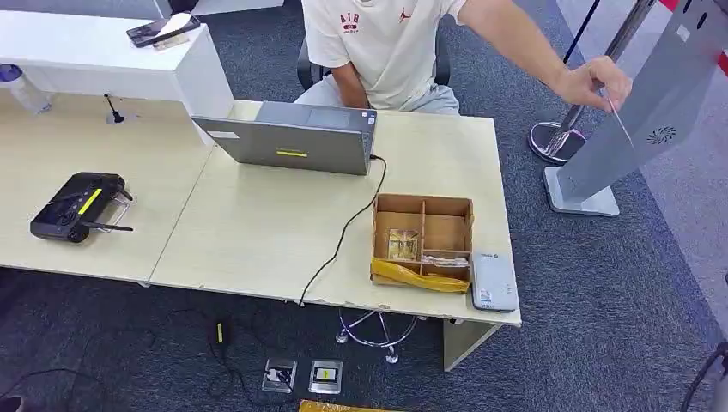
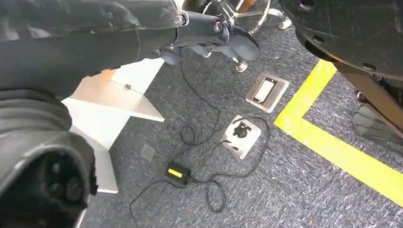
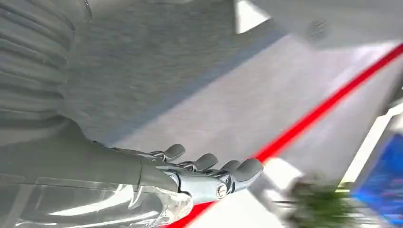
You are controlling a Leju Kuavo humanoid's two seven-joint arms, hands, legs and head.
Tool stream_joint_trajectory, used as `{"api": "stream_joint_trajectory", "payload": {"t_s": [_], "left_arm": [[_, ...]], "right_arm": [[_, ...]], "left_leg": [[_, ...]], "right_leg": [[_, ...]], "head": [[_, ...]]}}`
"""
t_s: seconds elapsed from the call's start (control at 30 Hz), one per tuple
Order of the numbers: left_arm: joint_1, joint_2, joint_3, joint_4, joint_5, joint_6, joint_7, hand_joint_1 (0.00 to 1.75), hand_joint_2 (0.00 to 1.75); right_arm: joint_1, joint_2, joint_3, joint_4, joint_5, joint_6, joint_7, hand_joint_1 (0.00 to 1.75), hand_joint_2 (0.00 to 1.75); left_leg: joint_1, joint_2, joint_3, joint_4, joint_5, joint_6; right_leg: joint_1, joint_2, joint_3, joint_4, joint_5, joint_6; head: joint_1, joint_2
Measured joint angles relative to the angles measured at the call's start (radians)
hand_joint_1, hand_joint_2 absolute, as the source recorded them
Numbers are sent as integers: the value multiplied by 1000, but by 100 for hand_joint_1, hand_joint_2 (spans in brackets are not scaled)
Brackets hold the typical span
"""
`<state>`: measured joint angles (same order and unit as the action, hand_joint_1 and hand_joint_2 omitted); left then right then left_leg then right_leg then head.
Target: Pass the card to the sensor for recognition and then transmit it.
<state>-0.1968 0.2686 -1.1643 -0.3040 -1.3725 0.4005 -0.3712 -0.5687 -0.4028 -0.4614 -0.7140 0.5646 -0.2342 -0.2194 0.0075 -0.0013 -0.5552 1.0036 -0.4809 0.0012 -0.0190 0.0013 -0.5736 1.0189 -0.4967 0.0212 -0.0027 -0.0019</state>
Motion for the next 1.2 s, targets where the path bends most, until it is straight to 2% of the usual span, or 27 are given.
{"api": "stream_joint_trajectory", "payload": {"t_s": [0.27, 0.43, 0.6, 0.73, 1.0, 1.2], "left_arm": [[0, 2, -1, -10, -25, 20, 23, 0, 0], [1, 7, -3, -12, -51, 61, 47, 0, 0], [0, 16, -4, -12, -59, 81, 57, 0, 0], [1, 24, -5, -12, -60, 98, 57, 0, 0], [0, 50, -5, -12, -40, 109, 32, 0, 0], [0, 69, -5, -12, -40, 112, 24, 0, 0]], "right_arm": [[-2, -1, 264, -230, 18, -8, 40, 0, 175], [-24, -13, 356, -352, 52, 7, 69, 0, 175], [-45, -32, 416, -433, 67, 11, 74, 0, 175], [-64, -35, 462, -468, 96, 11, 61, 0, 175], [-218, -12, 598, -449, 124, 34, 40, 0, 175], [-237, -7, 649, -424, 106, 44, 41, 0, 175]], "left_leg": [[0, -5, -1, 0, 1, 1], [0, -5, -2, 0, 1, 1], [0, -5, -2, 0, 1, 1], [0, -5, -3, 0, 1, 1], [1, -8, -3, 0, 2, 0], [1, -8, -4, 0, 2, 0]], "right_leg": [[0, -5, 0, 0, 0, 0], [0, -5, 0, 0, 0, 0], [0, -5, 0, 0, 0, 0], [0, -5, 0, 0, 0, 0], [2, -7, -1, 1, 0, 0], [1, -7, -2, 1, 0, 0]], "head": [[1, 0], [1, 0], [0, 0], [0, 0], [1, 0], [1, 0]]}}
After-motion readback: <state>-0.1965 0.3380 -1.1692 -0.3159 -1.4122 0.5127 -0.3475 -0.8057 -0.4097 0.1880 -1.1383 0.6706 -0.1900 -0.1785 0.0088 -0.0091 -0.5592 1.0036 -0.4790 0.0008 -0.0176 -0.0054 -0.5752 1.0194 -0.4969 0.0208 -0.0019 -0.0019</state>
